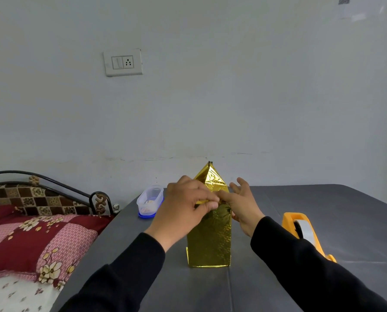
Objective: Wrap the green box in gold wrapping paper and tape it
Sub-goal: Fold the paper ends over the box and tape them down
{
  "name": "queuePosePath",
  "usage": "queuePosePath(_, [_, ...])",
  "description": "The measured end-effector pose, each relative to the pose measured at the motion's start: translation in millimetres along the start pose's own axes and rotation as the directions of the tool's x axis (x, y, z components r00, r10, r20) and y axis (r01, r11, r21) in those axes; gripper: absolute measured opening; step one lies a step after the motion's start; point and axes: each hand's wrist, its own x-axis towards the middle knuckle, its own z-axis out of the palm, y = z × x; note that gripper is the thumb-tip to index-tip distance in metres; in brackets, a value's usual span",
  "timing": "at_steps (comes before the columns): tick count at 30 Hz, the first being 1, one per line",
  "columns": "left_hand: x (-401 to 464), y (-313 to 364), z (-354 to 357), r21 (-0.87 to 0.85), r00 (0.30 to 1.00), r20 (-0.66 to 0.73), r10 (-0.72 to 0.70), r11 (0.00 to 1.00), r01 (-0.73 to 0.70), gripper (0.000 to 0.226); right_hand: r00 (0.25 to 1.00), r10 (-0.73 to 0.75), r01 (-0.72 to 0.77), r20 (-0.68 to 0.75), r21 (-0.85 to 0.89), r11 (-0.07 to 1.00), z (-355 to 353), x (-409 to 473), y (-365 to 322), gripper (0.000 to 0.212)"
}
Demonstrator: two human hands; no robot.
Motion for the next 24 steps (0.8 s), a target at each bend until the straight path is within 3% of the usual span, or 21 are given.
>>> queuePosePath(5, [-35.9, -9.2, 9.3, 0.265, 0.965, 0.049, 0.257, 0.928, -0.261, 0.025, 1.0, -0.003, 0.003, 0.011, 0.02, 1.0, -3.0, 0.9, 1.6, 0.109])
queuePosePath(8, [-37.3, -8.3, 6.1, 0.265, 0.971, -0.014, 0.241, 0.937, -0.228, 0.022, 1.0, -0.006, 0.006, 0.014, 0.015, 1.0, -3.0, 1.4, 2.6, 0.11])
queuePosePath(10, [-30.2, 0.7, 1.0, 0.168, 0.983, -0.108, 0.151, 0.977, -0.132, 0.021, 1.0, -0.008, 0.008, 0.013, 0.012, 1.0, -2.9, 1.8, 3.5, 0.109])
queuePosePath(12, [-14.1, 11.5, -6.2, -0.046, 0.975, -0.213, -0.058, 0.998, 0.049, 0.018, 1.0, -0.015, 0.015, 0.006, 0.003, 1.0, -2.3, 1.2, 3.1, 0.109])
queuePosePath(14, [9.0, 14.8, -8.1, -0.216, 0.935, -0.248, -0.254, 0.955, 0.202, 0.01, 1.0, -0.018, 0.018, 0.002, -0.003, 1.0, -2.1, 1.2, 3.6, 0.108])
queuePosePath(16, [31.7, 10.7, -3.0, -0.255, 0.926, -0.128, -0.356, 0.914, 0.316, 0.009, 1.0, -0.015, 0.015, 0.003, 0.001, 1.0, -1.6, 1.5, 3.7, 0.107])
queuePosePath(19, [49.6, -4.1, 6.1, -0.282, 0.876, 0.179, -0.449, 0.829, 0.483, 0.014, 1.0, -0.008, 0.008, -0.003, -0.004, 1.0, -1.0, 2.5, 2.7, 0.107])
queuePosePath(21, [50.7, -17.6, 5.6, -0.293, 0.833, 0.33, -0.445, 0.79, 0.538, 0.03, 1.0, 0.004, -0.004, -0.006, 0.002, 1.0, -1.4, 1.6, 1.8, 0.108])
queuePosePath(24, [45.0, -37.5, 4.4, -0.303, 0.799, 0.42, -0.43, 0.764, 0.57, 0.057, 1.0, 0.025, -0.025, -0.002, 0.027, 0.999, -2.6, 2.6, 4.1, 0.112])
